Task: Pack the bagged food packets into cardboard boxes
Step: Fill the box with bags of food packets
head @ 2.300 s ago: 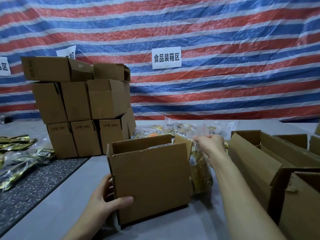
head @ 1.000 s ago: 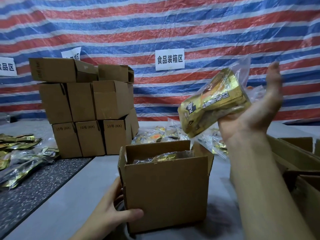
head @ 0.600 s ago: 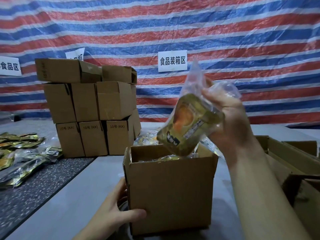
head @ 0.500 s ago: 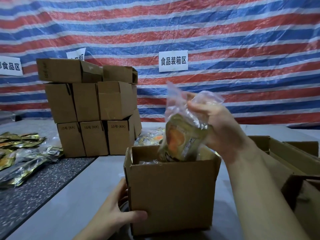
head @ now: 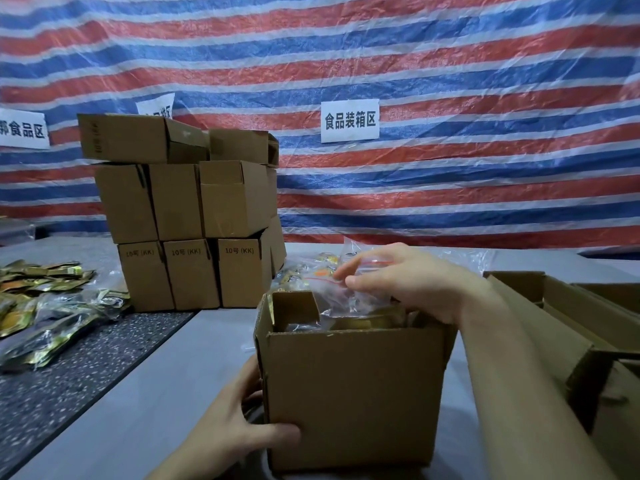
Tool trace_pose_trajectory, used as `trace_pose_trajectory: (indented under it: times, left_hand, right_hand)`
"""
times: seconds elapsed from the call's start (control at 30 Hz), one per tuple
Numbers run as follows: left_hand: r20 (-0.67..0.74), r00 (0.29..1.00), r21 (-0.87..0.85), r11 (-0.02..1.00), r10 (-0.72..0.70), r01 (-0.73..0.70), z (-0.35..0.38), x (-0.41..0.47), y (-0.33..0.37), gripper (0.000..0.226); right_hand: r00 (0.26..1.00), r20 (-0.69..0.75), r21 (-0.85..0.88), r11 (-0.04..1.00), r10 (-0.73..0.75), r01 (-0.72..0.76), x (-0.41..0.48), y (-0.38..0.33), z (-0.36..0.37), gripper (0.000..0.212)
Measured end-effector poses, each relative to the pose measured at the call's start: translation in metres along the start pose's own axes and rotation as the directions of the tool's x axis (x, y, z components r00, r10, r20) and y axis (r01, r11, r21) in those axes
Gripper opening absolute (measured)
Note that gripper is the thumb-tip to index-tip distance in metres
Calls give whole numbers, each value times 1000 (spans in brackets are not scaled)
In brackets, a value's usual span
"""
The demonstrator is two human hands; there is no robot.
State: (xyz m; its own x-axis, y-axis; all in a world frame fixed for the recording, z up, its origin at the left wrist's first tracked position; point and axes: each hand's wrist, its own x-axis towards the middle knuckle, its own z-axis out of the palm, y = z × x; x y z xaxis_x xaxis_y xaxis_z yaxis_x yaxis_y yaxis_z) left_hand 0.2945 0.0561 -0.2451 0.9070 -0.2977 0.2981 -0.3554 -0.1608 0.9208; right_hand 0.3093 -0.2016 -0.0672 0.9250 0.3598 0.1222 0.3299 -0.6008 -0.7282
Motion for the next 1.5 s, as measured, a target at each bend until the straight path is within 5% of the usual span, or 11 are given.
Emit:
trace_pose_trajectory:
  times: [0.23,0.47,0.57,0.63,0.77,0.93,1.03,1.13,1.27,1.5]
  left_hand:
    - [-5,1000,17,1000,-11,11,0,-1,1,84]
    - [9,1000,24,999,24,-25,2,-2,5,86]
    - [4,1000,17,1000,1,-1,2,-2,6,85]
    - [-1,1000,5,1000,-14,14,3,-2,7,81]
    - [-10,1000,-19,1000,-14,14,5,-4,9,76]
    - [-36,999,-27,999,-23,22,6,-5,11,75]
    - [-35,999,-9,1000,-7,6,7,-4,13,77]
    - [-34,999,-18,1000,-2,2,8,-3,13,82]
    - [-11,1000,-25,999,-20,19,6,-3,13,80]
    - [-4,999,-14,999,-42,42,5,-3,11,77]
  right_hand:
    - [995,-42,-127,988,87,-91,-6,-8,-9,9]
    - [988,-155,80,996,-29,42,-5,1,-7,28]
    - [999,46,137,990,-25,18,1,1,4,37]
    - [993,120,-15,1000,14,-12,5,1,10,45]
    - [997,31,-151,987,66,-60,4,-8,5,37]
    - [963,-174,-239,957,-206,161,-11,-24,-1,15]
    - [963,-34,-195,947,-267,256,-12,-36,13,15]
    - [975,189,-329,929,-112,170,-1,-37,39,43]
    - [967,186,-465,883,176,-71,19,-33,54,69]
    - [938,176,-483,857,297,-180,23,-31,55,62]
